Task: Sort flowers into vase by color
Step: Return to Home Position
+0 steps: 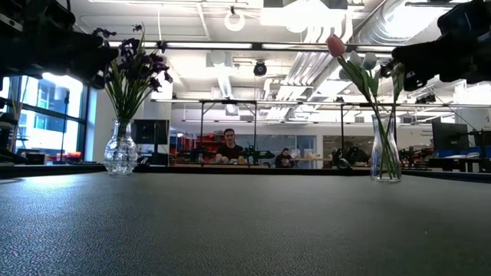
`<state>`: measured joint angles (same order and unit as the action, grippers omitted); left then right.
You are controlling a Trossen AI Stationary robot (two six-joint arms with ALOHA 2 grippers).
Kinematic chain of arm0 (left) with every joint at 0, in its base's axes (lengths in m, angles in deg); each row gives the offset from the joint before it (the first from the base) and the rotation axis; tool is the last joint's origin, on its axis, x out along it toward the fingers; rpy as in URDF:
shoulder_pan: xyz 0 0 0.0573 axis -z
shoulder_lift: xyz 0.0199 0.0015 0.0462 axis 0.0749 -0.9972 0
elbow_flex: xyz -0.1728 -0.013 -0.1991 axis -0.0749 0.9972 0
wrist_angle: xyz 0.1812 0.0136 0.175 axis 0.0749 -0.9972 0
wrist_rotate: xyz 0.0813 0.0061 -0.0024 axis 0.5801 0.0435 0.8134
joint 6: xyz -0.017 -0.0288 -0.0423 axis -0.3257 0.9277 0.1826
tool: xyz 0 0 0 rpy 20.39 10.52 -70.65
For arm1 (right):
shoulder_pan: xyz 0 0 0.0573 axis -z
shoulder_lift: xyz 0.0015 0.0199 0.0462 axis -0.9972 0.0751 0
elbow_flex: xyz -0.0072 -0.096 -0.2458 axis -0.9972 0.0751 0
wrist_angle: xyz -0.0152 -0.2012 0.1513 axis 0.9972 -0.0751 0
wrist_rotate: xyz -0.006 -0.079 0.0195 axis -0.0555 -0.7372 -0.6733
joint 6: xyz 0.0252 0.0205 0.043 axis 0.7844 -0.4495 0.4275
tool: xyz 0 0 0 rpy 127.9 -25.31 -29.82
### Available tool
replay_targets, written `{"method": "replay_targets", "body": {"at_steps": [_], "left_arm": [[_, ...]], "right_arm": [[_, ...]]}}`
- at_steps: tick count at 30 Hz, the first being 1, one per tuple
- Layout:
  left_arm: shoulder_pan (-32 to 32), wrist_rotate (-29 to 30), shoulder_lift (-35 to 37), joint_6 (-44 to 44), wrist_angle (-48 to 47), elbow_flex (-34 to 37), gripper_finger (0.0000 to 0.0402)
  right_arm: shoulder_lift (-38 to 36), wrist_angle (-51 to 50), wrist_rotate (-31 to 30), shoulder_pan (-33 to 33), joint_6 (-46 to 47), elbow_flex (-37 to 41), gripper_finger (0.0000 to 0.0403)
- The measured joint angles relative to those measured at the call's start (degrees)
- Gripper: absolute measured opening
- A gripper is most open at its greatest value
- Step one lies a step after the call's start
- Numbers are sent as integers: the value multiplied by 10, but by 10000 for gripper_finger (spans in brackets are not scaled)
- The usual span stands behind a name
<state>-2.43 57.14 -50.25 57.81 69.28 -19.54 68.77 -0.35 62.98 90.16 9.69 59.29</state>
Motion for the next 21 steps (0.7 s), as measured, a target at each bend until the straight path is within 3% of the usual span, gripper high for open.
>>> {"method": "replay_targets", "body": {"at_steps": [21], "left_arm": [[0,7,0,-14,-6,0,141]], "right_arm": [[2,-4,3,0,5,9,0]]}}
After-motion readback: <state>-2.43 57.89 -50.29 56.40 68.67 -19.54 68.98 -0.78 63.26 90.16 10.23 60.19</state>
